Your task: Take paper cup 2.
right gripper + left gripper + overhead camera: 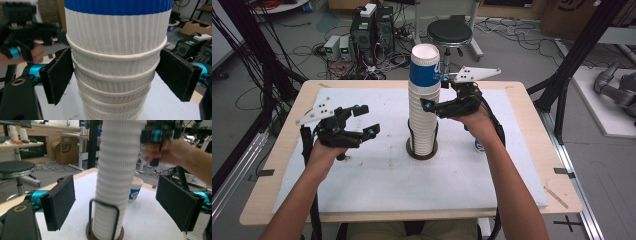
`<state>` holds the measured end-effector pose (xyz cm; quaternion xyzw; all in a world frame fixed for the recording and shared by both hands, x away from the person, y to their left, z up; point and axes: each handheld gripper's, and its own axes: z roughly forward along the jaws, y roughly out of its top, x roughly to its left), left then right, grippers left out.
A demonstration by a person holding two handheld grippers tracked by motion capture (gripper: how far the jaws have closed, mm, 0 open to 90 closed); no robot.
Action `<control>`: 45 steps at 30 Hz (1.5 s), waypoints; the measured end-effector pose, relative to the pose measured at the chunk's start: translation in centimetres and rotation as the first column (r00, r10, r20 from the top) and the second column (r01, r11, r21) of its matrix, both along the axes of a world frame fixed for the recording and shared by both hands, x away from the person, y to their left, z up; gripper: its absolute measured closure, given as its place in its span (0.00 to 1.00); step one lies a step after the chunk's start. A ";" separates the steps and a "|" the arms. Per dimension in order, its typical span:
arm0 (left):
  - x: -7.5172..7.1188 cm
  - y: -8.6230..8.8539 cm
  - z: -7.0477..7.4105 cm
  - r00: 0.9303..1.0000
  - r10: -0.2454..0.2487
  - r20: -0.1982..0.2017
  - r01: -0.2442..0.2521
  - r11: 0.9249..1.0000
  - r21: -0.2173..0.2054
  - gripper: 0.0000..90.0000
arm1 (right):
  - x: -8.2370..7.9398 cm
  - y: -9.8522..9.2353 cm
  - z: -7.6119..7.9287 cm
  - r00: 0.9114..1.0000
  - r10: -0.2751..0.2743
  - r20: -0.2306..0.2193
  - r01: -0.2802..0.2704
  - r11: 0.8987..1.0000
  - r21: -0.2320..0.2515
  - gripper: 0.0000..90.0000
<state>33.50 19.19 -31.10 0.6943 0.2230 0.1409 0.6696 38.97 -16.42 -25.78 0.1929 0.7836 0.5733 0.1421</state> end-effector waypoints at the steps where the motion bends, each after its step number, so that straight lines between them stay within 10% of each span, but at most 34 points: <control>1: 0.2 -0.1 0.6 1.000 -0.002 0.007 0.002 1.000 0.007 0.17 | 0.0 0.0 0.0 1.000 -0.003 -0.003 0.003 1.000 0.001 0.17; 11: 2.9 -1.9 8.4 0.996 -0.028 0.086 0.025 0.999 0.032 0.17 | 0.0 0.1 0.0 1.000 -0.008 -0.001 0.008 1.000 0.002 0.18; 22: 4.9 -5.3 11.8 0.987 -0.133 0.091 0.134 0.991 0.001 0.17 | -0.1 0.0 0.0 1.000 -0.008 -0.012 0.008 1.000 0.000 0.18; 45: 6.8 -10.6 13.1 0.988 -0.143 0.061 0.137 0.986 0.094 0.17 | -0.1 0.0 0.1 1.000 -0.010 -0.016 0.010 1.000 0.001 0.19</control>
